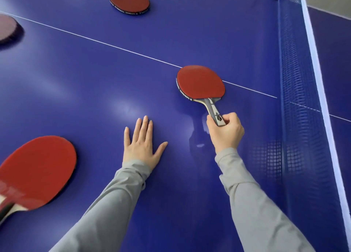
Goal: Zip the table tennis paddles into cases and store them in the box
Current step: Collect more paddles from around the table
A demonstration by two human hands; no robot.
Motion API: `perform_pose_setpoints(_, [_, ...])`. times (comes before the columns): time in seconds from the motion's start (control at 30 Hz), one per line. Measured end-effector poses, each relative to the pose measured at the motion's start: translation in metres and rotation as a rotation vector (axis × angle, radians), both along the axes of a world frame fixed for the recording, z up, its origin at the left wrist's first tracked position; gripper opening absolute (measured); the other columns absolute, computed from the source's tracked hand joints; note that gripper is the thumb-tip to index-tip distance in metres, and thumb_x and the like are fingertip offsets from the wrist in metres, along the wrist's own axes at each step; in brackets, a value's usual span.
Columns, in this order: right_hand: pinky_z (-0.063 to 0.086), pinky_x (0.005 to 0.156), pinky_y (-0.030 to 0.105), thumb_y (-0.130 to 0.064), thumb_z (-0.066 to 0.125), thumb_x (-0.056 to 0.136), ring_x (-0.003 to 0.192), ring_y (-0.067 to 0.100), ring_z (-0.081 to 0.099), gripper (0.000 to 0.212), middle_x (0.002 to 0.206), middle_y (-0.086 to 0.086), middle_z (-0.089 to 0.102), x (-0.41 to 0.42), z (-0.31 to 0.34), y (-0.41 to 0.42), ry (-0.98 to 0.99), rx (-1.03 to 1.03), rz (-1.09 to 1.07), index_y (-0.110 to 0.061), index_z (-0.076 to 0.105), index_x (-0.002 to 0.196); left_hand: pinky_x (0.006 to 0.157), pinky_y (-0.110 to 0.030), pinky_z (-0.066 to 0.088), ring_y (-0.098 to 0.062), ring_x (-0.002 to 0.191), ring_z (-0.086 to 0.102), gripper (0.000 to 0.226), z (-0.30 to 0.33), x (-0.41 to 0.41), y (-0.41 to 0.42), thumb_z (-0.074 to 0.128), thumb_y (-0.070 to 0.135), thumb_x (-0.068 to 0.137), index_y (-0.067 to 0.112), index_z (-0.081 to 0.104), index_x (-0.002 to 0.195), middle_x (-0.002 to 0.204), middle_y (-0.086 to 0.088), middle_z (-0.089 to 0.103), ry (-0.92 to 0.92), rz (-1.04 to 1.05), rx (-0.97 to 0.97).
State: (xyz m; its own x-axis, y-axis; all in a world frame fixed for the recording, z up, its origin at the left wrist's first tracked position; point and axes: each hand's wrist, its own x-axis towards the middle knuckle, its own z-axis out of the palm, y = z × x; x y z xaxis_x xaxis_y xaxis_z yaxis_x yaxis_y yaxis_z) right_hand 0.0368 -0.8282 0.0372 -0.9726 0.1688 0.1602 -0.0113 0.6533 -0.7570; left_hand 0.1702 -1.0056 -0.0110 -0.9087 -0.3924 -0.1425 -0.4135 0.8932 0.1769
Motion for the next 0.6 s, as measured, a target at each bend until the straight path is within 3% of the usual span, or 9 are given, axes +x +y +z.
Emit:
perform_pose_setpoints(0.1, [0.042, 0.062, 0.034, -0.036, 0.071, 0.063, 0.062, 0.025, 0.051, 0.034, 0.066, 0.005, 0.059, 0.048, 0.011, 0.013, -0.002, -0.031, -0.036, -0.013, 0.047, 0.065, 0.118, -0.037, -0.003, -0.016, 0.147, 0.004, 0.067, 0.016, 0.015, -0.008, 0.047, 0.048, 0.091, 0.015, 0.026, 0.147, 0.158, 0.001, 0.014, 0.092, -0.047, 0.26])
perform_pose_setpoints(0.17, [0.044, 0.062, 0.036, -0.04, 0.067, 0.062, 0.062, 0.027, 0.052, 0.035, 0.066, 0.007, 0.061, 0.079, 0.019, 0.017, -0.001, -0.04, -0.062, -0.01, 0.049, 0.066, 0.118, -0.037, 0.017, -0.022, 0.142, 0.027, 0.057, 0.031, 0.043, -0.014, 0.06, 0.031, 0.089, 0.011, 0.042, 0.139, 0.15, -0.004, 0.035, 0.208, -0.025, 0.429])
perform_pose_setpoints(0.23, [0.044, 0.061, 0.037, -0.039, 0.067, 0.062, 0.06, 0.027, 0.052, 0.035, 0.064, 0.006, 0.06, 0.108, 0.026, 0.016, 0.017, -0.05, -0.075, -0.009, 0.05, 0.066, 0.105, -0.043, 0.038, -0.03, 0.125, 0.049, 0.049, 0.043, 0.083, -0.027, 0.066, 0.023, 0.085, 0.007, 0.053, 0.13, 0.135, -0.009, 0.052, 0.317, -0.019, 0.393])
perform_pose_setpoints(0.3, [0.044, 0.06, 0.035, -0.037, 0.069, 0.062, 0.057, 0.025, 0.05, 0.034, 0.061, 0.004, 0.058, 0.135, 0.032, 0.015, 0.017, -0.068, -0.092, -0.009, 0.05, 0.065, 0.092, -0.046, 0.047, -0.034, 0.109, 0.058, 0.046, 0.049, 0.126, -0.047, 0.062, 0.028, 0.083, 0.003, 0.059, 0.122, 0.12, -0.013, 0.06, 0.406, 0.023, 0.309])
perform_pose_setpoints(0.43, [0.041, 0.059, 0.031, -0.035, 0.072, 0.062, 0.056, 0.024, 0.05, 0.034, 0.06, 0.001, 0.057, 0.191, 0.044, -0.004, 0.001, -0.08, -0.14, -0.009, 0.051, 0.066, 0.089, -0.049, 0.04, -0.035, 0.104, 0.051, 0.058, 0.051, 0.223, -0.111, 0.059, 0.042, 0.075, 0.007, 0.056, 0.12, 0.112, -0.014, 0.055, 0.479, 0.312, 0.158])
perform_pose_setpoints(0.5, [0.042, 0.06, 0.032, -0.026, 0.078, 0.064, 0.056, 0.024, 0.049, 0.033, 0.06, 0.001, 0.057, 0.22, 0.049, -0.019, 0.006, -0.086, -0.178, -0.008, 0.051, 0.067, 0.089, -0.054, 0.037, -0.039, 0.107, 0.048, 0.066, 0.05, 0.264, -0.142, 0.069, 0.044, 0.067, 0.01, 0.053, 0.121, 0.116, -0.016, 0.052, 0.384, 0.498, 0.157])
perform_pose_setpoints(0.6, [0.041, 0.062, 0.031, -0.02, 0.08, 0.066, 0.058, 0.025, 0.05, 0.03, 0.062, 0.002, 0.058, 0.263, 0.054, -0.041, -0.019, -0.093, -0.252, -0.01, 0.051, 0.067, 0.091, -0.053, 0.035, -0.038, 0.109, 0.046, 0.078, 0.047, 0.301, -0.177, 0.086, 0.039, 0.059, 0.011, 0.051, 0.123, 0.113, -0.013, 0.051, 0.161, 0.587, 0.222])
